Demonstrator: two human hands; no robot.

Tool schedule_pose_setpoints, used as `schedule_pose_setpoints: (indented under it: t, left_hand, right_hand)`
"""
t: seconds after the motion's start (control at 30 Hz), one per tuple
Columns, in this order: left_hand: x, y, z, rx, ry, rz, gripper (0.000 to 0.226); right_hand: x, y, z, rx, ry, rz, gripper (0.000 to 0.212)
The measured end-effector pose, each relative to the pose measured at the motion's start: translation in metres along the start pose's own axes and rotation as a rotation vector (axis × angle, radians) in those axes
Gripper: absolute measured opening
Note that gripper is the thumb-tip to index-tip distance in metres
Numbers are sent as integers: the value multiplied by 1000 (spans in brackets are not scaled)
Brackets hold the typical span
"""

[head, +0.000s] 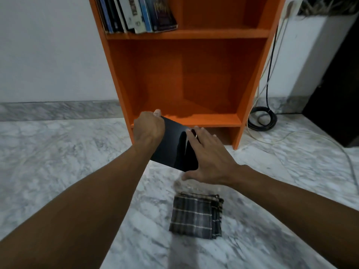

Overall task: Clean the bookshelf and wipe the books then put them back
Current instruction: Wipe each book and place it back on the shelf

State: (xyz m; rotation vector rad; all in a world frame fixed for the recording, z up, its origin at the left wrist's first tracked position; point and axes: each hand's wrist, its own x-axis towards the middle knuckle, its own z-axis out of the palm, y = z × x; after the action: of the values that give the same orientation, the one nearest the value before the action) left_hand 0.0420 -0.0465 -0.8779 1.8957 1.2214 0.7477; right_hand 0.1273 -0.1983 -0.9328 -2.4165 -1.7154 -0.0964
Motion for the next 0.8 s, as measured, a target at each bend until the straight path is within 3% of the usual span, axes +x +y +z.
schedule_pose_setpoints:
  t: [0.2, 0.4, 0.5, 0.6, 0.7, 0.8]
  left_hand:
    - [-9, 35, -42, -91, -44, 63, 49]
    - [-10, 57, -86, -45, 21, 218, 49]
    - [-11, 67, -112, -138, 40, 261, 48]
    - [-7, 77, -142, -253, 95, 276, 47]
    - [10, 83, -171, -214, 145, 312, 35]
    - [32, 93, -191, -141, 153, 319, 26]
  right_hand:
    - [4, -17, -45, -23, 42, -5, 138]
    - [31, -32, -90, 36, 257, 15, 135]
    - [56, -35, -130, 110, 321, 88, 139]
    - [82, -36, -172, 290, 424, 165, 120]
    - [109, -35, -208, 458, 540, 198, 95]
    - [131, -38, -231, 530, 579, 186, 90]
